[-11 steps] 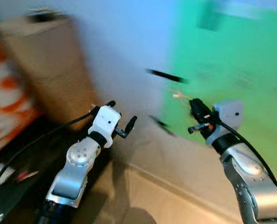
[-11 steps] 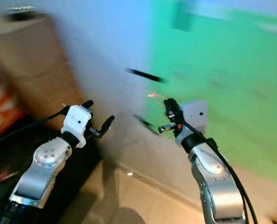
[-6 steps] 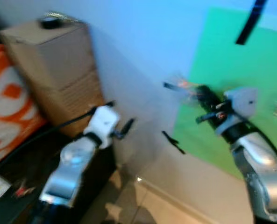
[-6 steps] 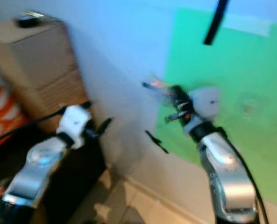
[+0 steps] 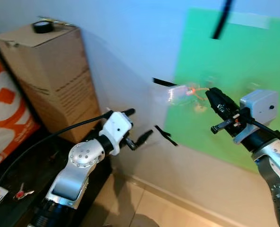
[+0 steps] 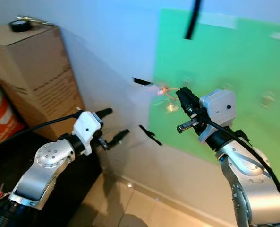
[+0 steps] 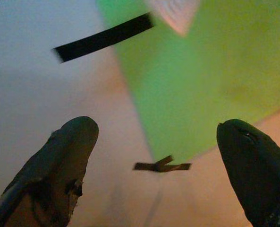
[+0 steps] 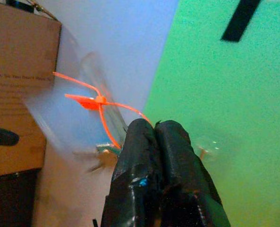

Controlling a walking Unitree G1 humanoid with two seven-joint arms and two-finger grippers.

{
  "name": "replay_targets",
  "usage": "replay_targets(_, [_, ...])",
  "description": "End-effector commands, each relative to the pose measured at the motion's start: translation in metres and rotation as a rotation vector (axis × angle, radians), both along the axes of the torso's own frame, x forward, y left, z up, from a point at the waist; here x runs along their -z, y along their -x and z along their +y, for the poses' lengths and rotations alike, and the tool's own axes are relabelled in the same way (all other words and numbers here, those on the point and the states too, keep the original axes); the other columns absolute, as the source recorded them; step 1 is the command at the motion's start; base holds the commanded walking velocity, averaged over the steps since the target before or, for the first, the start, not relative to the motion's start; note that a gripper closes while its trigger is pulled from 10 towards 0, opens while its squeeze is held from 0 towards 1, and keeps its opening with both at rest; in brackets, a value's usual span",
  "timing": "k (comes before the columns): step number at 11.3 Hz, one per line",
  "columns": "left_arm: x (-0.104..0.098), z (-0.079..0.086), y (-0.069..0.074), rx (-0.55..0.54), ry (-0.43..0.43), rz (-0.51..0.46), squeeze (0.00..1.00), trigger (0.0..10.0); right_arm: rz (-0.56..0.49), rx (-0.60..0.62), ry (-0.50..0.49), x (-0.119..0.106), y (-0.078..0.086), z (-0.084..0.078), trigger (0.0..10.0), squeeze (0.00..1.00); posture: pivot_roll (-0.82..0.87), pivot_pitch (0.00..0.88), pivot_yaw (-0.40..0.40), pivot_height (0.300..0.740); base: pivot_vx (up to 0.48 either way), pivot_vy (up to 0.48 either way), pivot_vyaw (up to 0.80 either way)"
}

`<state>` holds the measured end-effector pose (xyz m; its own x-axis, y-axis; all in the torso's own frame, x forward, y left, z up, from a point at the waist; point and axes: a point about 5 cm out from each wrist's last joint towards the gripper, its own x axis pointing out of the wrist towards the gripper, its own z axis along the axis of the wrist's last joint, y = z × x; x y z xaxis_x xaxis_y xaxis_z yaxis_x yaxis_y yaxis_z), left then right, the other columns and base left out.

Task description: Hang keys on a hook

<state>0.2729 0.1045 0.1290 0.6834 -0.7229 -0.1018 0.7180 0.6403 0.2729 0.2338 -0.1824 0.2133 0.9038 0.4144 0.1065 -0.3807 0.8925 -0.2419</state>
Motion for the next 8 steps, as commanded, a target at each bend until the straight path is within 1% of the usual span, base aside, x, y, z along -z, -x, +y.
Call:
replay_targets(1, [-0.002,-0.002,-0.001,0.027,-0.005,-0.005,0.0,10.0,-0.002,-0.002,0.008,-0.003,0.002,-0.001,10.0,0.0,-0.19,0.0,0.04,0.74,0.0,0.0,0.0])
replay_targets(3, [-0.002,-0.005,0.0,0.058,-0.004,-0.005,0.0,10.0,0.007,0.014,0.012,-0.002,-0.001,0.001,10.0,0.0,-0.19,0.0,0.029,0.74,0.0,0.0,0.0])
replay_targets(5, [-0.003,-0.005,-0.001,0.033,0.004,-0.012,0.0,10.0,0.007,0.028,-0.008,0.0,-0.006,0.006,10.0,0.0,-0.18,0.0,0.023,0.74,0.0,0.0,0.0])
replay_targets(6, [-0.003,-0.003,-0.002,-0.007,0.002,-0.03,0.0,10.0,0.01,0.047,-0.038,0.001,-0.007,0.009,10.0,0.0,-0.18,0.0,0.023,0.74,0.0,0.0,0.0])
replay_targets(7, [0.0,-0.001,-0.005,-0.073,-0.011,-0.016,0.0,10.0,0.022,0.077,-0.08,0.005,-0.007,0.012,10.0,0.0,-0.18,0.0,0.023,0.74,0.0,0.0,0.0])
replay_targets(8, [0.0,0.003,-0.005,-0.13,0.014,-0.022,0.0,10.0,0.05,0.12,-0.122,0.015,-0.005,0.015,10.0,0.0,-0.18,0.0,0.024,0.74,0.0,0.0,0.0])
